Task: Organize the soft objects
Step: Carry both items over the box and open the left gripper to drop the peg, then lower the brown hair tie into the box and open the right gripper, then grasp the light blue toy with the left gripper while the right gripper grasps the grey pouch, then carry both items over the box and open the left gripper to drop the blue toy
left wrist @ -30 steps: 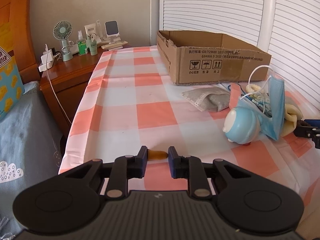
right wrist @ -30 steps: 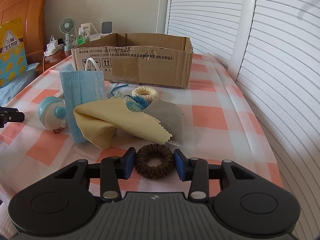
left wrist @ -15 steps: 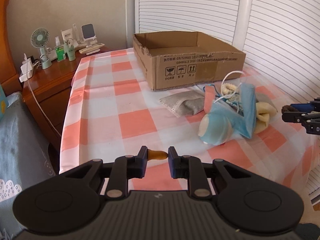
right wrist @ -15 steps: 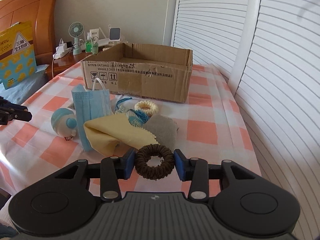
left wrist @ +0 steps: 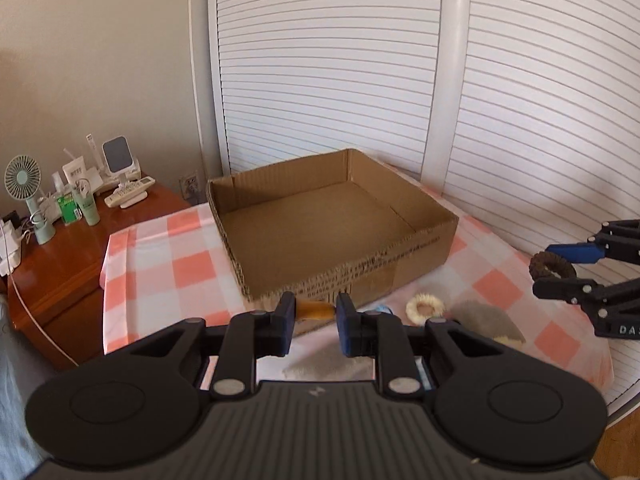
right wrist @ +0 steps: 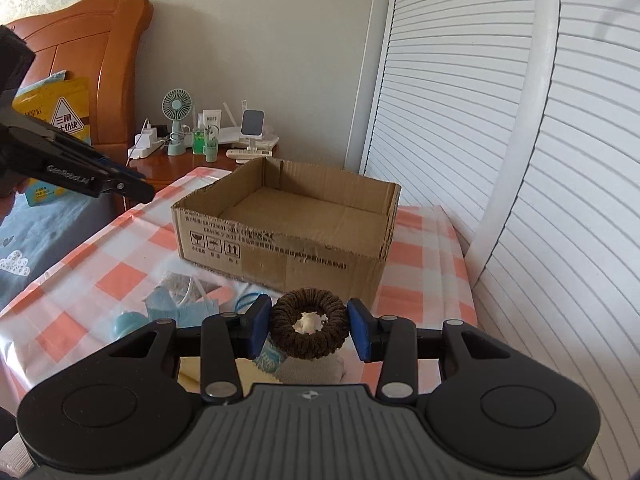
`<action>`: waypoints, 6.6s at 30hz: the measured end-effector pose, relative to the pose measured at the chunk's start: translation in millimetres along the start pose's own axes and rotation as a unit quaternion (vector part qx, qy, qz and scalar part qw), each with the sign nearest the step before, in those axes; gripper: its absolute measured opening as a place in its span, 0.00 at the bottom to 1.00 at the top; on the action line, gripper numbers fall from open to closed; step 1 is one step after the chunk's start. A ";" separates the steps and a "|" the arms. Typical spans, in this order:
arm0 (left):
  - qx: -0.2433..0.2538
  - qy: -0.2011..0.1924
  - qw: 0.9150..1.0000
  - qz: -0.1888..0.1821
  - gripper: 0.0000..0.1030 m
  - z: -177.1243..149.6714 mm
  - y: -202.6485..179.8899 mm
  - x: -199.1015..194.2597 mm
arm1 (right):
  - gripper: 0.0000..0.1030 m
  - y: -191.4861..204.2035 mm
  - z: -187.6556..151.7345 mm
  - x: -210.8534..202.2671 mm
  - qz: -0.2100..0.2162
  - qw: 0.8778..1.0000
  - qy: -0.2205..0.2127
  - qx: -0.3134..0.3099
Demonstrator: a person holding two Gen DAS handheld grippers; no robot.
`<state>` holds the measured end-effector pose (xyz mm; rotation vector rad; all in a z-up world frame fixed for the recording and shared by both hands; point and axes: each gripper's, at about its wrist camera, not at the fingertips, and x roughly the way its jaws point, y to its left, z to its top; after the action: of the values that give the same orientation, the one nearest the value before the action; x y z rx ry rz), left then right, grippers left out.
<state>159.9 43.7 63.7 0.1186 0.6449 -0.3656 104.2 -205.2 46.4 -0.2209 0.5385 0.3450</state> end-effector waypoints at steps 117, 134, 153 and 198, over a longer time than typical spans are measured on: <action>-0.023 0.060 0.997 0.040 0.99 -98.3 -53.5 -0.8 | 1.00 -27.8 -82.6 85.2 -0.163 0.966 0.140 0.141; -0.034 0.084 0.996 0.021 0.46 -102.5 -63.0 32.2 | 1.00 -34.2 -92.7 81.9 -0.136 0.973 0.111 0.149; -0.064 0.075 0.995 0.016 0.46 -109.9 -52.2 25.4 | 0.66 -14.8 -68.7 93.0 -0.062 0.992 0.103 0.041; -0.040 0.082 0.996 -0.020 0.45 -82.8 -26.5 -13.0 | 0.38 -21.6 -47.7 38.3 -0.045 0.995 0.087 0.034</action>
<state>93.7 41.1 6.0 0.0604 0.8248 -0.3712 121.1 -229.0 -11.5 -0.2088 0.7097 0.2205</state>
